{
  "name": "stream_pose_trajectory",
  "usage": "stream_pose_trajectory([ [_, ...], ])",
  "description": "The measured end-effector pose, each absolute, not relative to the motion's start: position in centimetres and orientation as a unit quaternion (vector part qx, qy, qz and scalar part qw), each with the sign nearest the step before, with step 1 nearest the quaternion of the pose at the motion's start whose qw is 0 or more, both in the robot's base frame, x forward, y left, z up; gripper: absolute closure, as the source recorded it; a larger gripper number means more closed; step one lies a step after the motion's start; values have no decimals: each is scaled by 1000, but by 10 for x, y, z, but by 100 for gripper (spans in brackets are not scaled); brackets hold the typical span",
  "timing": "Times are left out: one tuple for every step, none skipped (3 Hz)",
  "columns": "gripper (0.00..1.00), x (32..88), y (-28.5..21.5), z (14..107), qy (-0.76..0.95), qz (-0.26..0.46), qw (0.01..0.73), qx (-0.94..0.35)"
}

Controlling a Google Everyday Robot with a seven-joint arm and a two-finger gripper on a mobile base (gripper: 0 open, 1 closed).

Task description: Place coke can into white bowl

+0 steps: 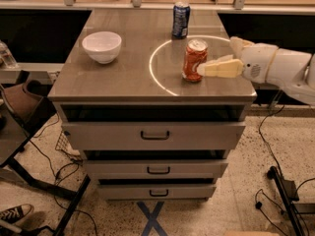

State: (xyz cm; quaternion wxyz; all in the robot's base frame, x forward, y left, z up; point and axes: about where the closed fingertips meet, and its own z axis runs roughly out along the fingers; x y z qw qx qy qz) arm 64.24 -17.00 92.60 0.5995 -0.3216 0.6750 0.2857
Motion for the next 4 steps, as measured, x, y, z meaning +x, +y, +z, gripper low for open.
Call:
stream_pose_trajectory([
  [0, 653, -146, 916, 639, 310, 617, -339],
  [0, 663, -126, 909, 614, 321, 624, -361],
  [18, 669, -108, 905, 602, 314, 628, -380],
  [42, 669, -105, 905, 601, 315, 628, -382],
])
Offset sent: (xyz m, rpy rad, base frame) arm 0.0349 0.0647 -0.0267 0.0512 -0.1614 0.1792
